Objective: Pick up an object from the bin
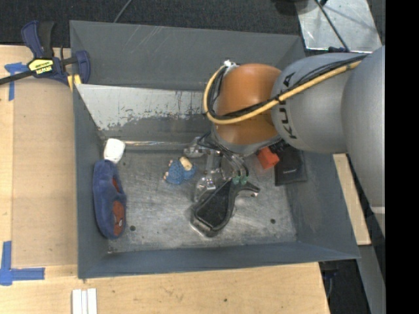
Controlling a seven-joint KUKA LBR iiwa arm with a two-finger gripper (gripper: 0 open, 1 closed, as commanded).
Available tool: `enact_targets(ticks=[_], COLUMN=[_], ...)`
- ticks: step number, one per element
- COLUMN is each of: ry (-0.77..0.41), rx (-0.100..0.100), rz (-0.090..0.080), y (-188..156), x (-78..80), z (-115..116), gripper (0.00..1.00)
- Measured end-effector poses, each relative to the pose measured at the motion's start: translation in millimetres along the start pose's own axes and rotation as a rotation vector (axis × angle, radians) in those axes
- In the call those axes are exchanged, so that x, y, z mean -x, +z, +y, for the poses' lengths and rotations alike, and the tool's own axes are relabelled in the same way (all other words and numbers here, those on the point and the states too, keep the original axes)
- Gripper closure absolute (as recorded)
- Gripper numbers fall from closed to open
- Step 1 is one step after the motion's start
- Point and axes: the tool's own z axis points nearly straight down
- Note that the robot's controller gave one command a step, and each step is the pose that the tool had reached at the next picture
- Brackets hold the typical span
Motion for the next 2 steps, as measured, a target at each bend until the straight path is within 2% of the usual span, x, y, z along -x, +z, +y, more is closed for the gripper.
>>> enact_targets(ticks=[1,2], ry=[-0.003,-0.005], rx=[0.002,0.001], rz=[-0.003,-0.012], y=[0,-121], x=[1.4,-5.7], z=[4,-2], gripper=[1.0,1.0])
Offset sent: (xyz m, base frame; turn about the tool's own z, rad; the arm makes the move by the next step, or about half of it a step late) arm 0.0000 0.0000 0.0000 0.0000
